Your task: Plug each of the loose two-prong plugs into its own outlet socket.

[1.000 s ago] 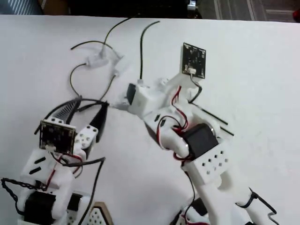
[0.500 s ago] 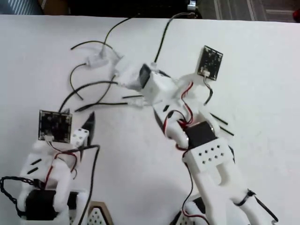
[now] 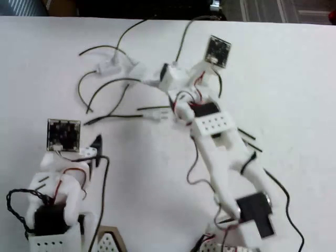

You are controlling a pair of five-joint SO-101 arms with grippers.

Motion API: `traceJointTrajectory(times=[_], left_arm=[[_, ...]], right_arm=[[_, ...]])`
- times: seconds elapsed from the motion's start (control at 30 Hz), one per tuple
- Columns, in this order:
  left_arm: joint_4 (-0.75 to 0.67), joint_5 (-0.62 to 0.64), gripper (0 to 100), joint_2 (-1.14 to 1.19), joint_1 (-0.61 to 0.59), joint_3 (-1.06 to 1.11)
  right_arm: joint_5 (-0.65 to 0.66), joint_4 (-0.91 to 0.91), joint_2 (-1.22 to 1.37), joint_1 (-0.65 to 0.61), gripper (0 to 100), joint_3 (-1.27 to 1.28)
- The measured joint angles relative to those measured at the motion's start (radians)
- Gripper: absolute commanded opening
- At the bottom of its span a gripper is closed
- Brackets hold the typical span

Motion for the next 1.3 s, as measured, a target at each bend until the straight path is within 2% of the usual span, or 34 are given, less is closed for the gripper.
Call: traceJointTrajectory(times=[0.4, 0.47, 0.6, 0.7, 1.03, 1.3], left_arm=[[0.000, 0.000, 23, 0.003, 0.000, 0.018], [0.000, 0.000, 23, 0.003, 0.000, 0.018], [0.000, 0.000, 23, 0.003, 0.000, 0.018], [0.000, 0.000, 23, 0.003, 0.000, 0.018], [0.000, 0.000, 23, 0.003, 0.000, 0.018], [0.000, 0.000, 23, 0.003, 0.000, 0.018]], right_arm=[[0.133, 0.000, 0.410, 0.002, 1.9, -0.354], [0.149, 0.000, 0.450, 0.003, 5.0, -0.400], [0.164, 0.000, 0.511, 0.011, 17.4, -0.457], [0.164, 0.031, 0.528, 0.011, 20.9, -0.499], [0.167, 0.410, 0.528, 0.043, 20.9, -0.721], [0.321, 0.838, 0.528, 0.120, 20.9, -0.904]])
